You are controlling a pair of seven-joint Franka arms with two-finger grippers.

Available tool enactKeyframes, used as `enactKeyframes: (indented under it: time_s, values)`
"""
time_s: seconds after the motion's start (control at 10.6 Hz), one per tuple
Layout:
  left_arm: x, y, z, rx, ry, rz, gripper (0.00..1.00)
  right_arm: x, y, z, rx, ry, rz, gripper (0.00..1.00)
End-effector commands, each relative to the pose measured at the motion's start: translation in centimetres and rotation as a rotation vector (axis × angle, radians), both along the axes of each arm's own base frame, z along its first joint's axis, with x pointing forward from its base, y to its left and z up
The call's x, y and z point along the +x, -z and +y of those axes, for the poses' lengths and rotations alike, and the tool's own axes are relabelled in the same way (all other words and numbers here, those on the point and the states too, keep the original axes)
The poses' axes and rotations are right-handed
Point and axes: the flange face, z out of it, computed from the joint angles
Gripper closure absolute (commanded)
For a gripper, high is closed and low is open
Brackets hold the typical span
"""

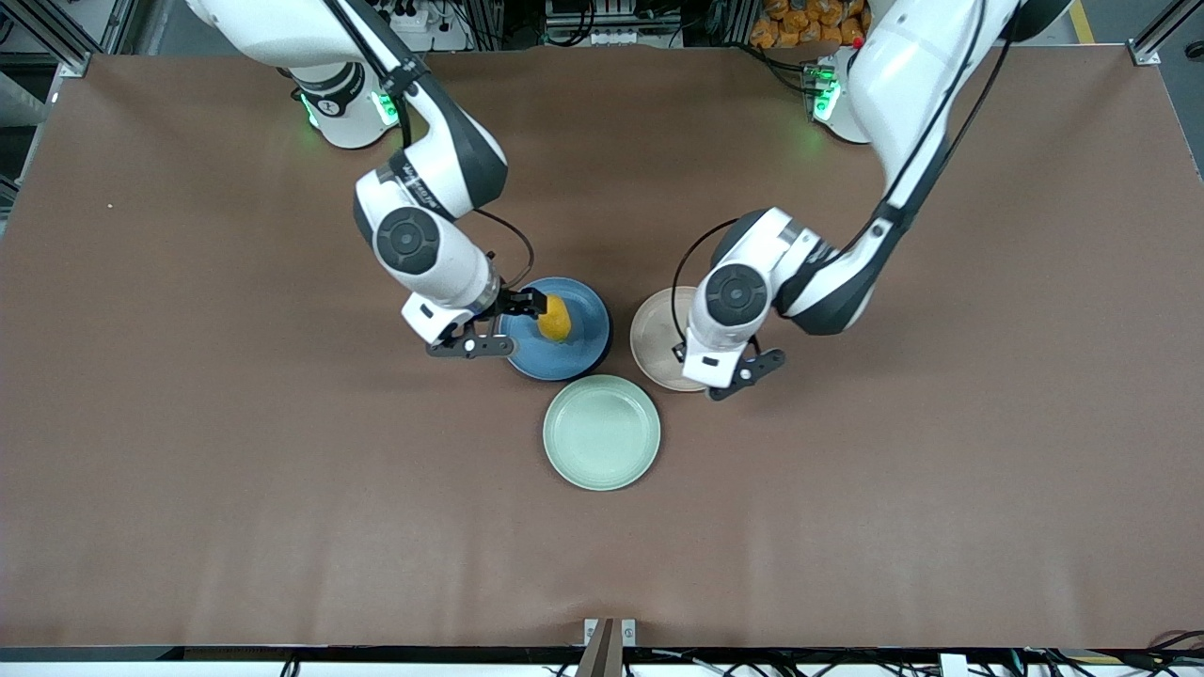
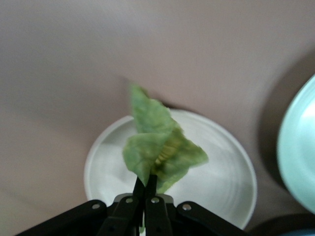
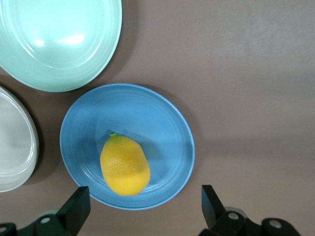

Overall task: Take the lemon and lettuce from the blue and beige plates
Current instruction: 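Grasp the lettuce with the left gripper while the right gripper reaches the lemon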

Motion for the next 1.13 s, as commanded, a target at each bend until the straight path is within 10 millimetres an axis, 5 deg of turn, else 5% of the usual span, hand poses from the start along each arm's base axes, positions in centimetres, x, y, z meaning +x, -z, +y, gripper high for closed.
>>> enactKeyframes:
  time_s: [0.0, 0.19, 0.47, 0.75, 1.03]
  values:
    - [2.0, -6.1, 5.7, 0.035, 0.017, -0.04, 1.0, -0.8, 2.1, 1.7, -0.026, -0.002, -0.047, 0.0]
    - [4.3, -6.8, 12.2, 0.038, 0.067, -0.004, 1.0, -1.8, 4.4, 2.6, -0.019, 0.002, -0.076, 0.0]
    - [7.3, -3.7, 21.4, 0.006, 0.12, 0.05, 1.0, -3.1, 6.9, 3.3, -0.021, -0.003, -0.091, 0.0]
    - [8.3, 1.0, 27.5, 0.0, 0.166, 0.117, 1.0, -4.1, 9.9, 4.4, -0.049, 0.005, -0.112, 0.0]
    - [7.7, 3.5, 28.8, -0.009, 0.152, 0.159, 1.0, -5.2, 11.6, 5.7, -0.055, 0.015, -0.117, 0.0]
